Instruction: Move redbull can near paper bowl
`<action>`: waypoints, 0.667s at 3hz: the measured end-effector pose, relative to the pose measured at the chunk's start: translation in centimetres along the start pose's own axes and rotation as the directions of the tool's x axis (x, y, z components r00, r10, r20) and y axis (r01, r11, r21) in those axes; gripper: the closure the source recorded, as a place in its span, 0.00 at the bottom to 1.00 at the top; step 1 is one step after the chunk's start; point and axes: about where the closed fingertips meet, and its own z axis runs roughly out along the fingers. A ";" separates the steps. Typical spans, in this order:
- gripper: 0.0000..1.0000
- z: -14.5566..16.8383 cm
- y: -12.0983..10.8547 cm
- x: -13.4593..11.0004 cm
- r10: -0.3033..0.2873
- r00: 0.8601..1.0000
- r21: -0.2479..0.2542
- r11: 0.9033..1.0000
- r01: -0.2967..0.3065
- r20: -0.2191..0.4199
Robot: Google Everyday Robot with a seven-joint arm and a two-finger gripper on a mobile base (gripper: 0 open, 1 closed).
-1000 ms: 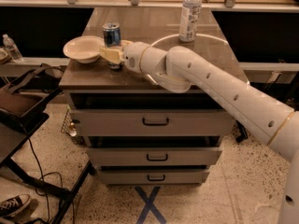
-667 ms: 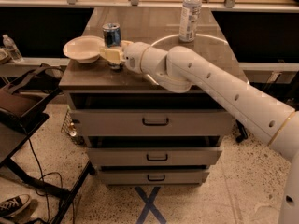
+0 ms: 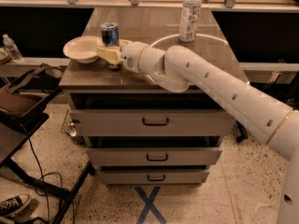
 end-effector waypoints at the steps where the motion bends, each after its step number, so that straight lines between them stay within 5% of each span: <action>1: 0.00 0.2 0.3 0.0 0.000 1.000 -0.005 1.000 0.000 0.000; 2: 0.00 0.2 0.3 0.0 0.000 1.000 -0.005 1.000 0.000 0.000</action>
Offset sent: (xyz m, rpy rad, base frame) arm -0.0007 0.0023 0.0004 0.0004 -0.0002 0.0034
